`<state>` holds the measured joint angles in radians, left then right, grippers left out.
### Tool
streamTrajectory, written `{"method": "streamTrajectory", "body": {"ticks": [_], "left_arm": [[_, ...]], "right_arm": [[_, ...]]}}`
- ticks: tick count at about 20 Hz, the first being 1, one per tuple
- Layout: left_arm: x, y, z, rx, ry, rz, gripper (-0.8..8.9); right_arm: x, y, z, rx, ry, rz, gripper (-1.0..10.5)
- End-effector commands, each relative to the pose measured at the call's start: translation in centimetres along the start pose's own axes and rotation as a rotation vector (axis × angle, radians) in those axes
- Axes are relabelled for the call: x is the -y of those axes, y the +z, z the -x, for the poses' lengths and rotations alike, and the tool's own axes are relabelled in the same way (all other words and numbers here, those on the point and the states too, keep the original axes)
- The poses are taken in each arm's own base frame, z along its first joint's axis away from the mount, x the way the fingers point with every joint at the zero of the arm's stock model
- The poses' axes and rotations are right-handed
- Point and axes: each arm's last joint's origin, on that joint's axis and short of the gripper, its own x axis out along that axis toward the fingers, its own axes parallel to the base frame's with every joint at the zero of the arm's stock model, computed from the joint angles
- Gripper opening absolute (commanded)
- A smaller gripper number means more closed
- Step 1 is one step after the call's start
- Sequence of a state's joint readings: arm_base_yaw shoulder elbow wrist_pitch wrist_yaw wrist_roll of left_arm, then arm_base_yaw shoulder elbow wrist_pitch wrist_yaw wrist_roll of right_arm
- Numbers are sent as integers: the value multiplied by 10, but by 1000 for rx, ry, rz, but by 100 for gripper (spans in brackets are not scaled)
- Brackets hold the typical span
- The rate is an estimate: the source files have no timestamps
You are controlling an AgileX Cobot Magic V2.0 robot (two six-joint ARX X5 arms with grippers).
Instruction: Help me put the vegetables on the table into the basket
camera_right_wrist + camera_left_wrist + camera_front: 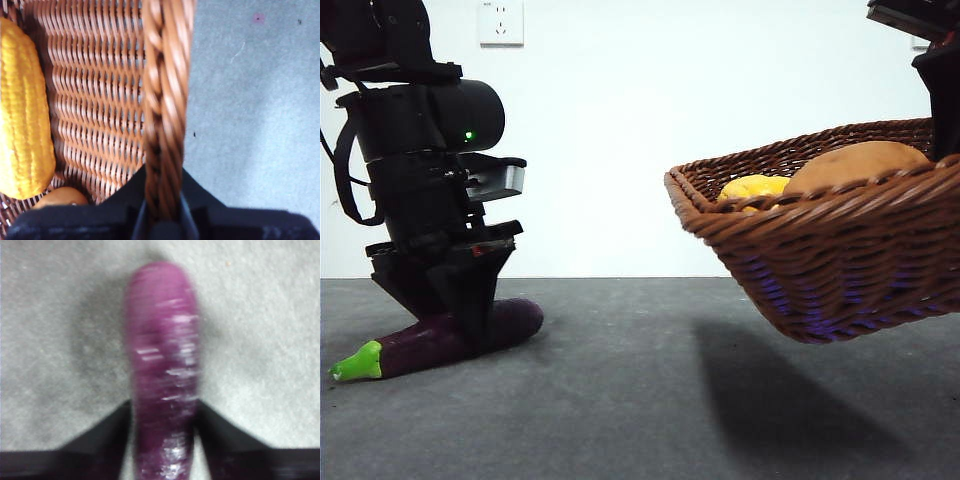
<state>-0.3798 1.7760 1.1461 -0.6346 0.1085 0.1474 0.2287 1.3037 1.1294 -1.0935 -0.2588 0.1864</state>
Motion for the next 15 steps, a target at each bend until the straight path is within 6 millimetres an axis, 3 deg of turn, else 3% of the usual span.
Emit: {"method": "streamTrajectory", "body": {"ticks": [1, 4, 6, 11, 15], "left_arm": [[2, -1, 3, 0, -7, 12, -8], [7, -4, 18, 18, -91, 19, -8], [13, -5, 38, 71, -205, 54, -8], [38, -7, 114, 330, -624, 73, -8], [67, -6, 152, 479, -728, 40, -8]], "right_arm": [[-1, 2, 2, 18, 13, 10, -12], [-2, 2, 2, 24, 15, 11, -12], [-2, 2, 2, 25, 15, 11, -12], [-2, 2, 2, 27, 15, 3, -12], [-2, 3, 2, 29, 17, -10, -12]]}}
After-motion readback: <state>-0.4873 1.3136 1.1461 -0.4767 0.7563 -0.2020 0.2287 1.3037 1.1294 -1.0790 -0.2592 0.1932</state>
